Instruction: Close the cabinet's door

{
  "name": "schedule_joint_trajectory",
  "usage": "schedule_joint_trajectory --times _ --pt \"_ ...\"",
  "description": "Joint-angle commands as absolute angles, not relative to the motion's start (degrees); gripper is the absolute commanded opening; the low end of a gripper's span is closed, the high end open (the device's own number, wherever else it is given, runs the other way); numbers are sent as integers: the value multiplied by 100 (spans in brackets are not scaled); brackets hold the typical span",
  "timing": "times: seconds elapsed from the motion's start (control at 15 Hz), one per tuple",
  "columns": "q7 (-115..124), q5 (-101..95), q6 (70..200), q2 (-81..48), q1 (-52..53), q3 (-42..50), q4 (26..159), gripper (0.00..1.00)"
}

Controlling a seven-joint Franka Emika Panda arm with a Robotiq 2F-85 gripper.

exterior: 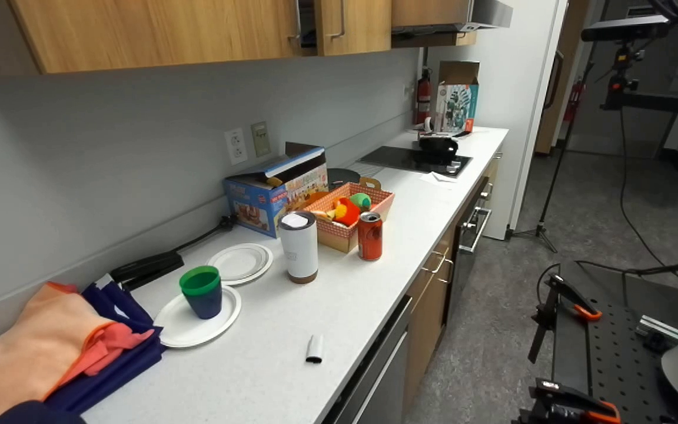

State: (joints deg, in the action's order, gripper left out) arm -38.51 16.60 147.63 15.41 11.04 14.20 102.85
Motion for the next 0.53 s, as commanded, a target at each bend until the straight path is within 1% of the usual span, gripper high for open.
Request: schedule_joint_trajectory --times 0.0,0.47 --pt "-3989 1764 14834 1196 914 1308 9829 100" --pt "-2870 884 14806 1442 203 1040 10440 100"
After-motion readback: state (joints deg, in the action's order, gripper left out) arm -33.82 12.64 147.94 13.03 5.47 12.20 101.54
